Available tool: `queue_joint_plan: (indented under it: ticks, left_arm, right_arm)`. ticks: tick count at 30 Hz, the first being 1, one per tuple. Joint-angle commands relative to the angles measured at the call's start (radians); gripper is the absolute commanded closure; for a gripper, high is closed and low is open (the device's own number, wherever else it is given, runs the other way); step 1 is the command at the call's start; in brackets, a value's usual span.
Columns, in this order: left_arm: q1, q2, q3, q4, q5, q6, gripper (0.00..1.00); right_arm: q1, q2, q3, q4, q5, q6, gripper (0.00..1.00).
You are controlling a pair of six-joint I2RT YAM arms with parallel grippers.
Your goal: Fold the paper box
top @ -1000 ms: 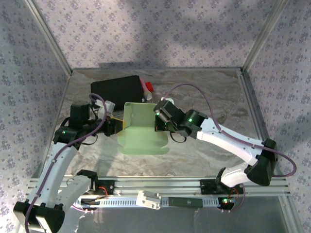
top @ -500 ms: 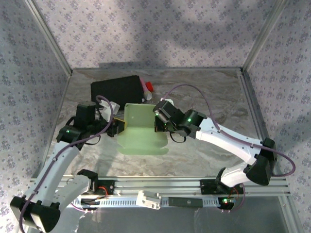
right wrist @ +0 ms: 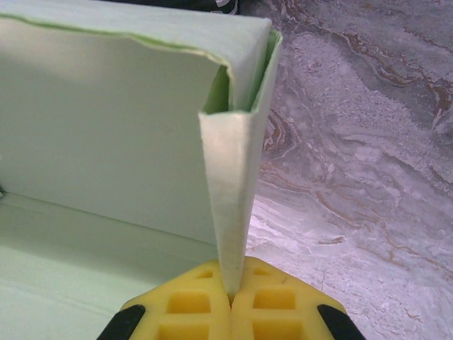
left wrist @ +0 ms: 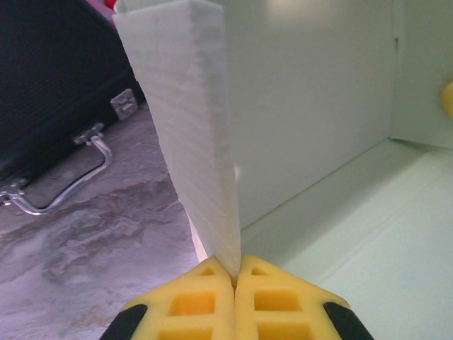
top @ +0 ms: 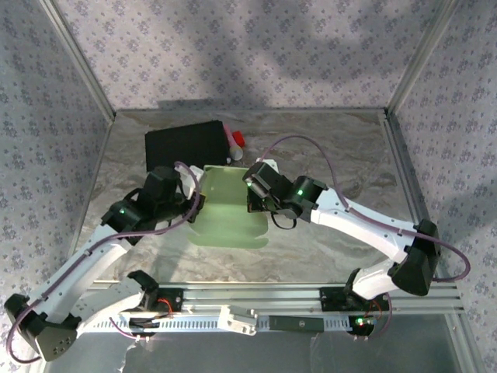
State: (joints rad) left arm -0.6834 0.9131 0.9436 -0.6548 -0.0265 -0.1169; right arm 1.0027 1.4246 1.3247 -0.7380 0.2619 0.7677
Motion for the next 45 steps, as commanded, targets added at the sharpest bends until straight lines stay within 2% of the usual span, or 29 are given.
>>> queue_joint_plan:
  ticks: [1, 6, 14, 21, 24, 30, 32, 35, 38, 45]
  left_arm:
    - [-0.095, 0.018, 0.014, 0.047, -0.202, -0.023, 1.0]
    - [-0.209, 0.055, 0.005, 0.105, -0.413, -0.061, 1.0]
    - [-0.305, 0.096, -0.013, 0.156, -0.662, -0.143, 1.0]
    - [-0.359, 0.136, -0.012, 0.186, -0.74, -0.157, 1.0]
    - [-0.355, 0.128, -0.026, 0.215, -0.682, -0.137, 1.0]
    - [-0.21, 0.081, -0.024, 0.205, -0.352, -0.104, 1.0]
    - [-0.169, 0.081, -0.016, 0.194, -0.255, -0.089, 0.93]
    - [-0.108, 0.08, -0.01, 0.179, -0.161, -0.083, 0.89]
    - [-0.076, 0.077, -0.006, 0.174, -0.115, -0.076, 0.88]
    - [-0.055, 0.085, 0.0, 0.167, -0.102, -0.064, 0.81]
  right_arm:
    - [0.023, 0.012, 0.031, 0.032, -0.015, 0.005, 1.0]
    - [0.028, 0.016, 0.031, 0.025, -0.001, 0.017, 1.0]
    - [0.034, 0.015, 0.031, 0.027, 0.009, 0.031, 1.0]
    - [0.035, 0.015, 0.034, 0.025, 0.011, 0.036, 1.0]
    - [0.034, 0.014, 0.034, 0.021, 0.008, 0.033, 1.0]
    - [0.03, 0.007, 0.034, 0.02, -0.009, 0.022, 1.0]
    - [0.028, 0.005, 0.035, 0.021, -0.01, 0.021, 1.0]
    - [0.027, 0.003, 0.037, 0.021, -0.01, 0.019, 1.0]
    - [0.029, 0.003, 0.038, 0.019, -0.01, 0.019, 1.0]
    - [0.028, 0.003, 0.039, 0.02, -0.012, 0.016, 1.0]
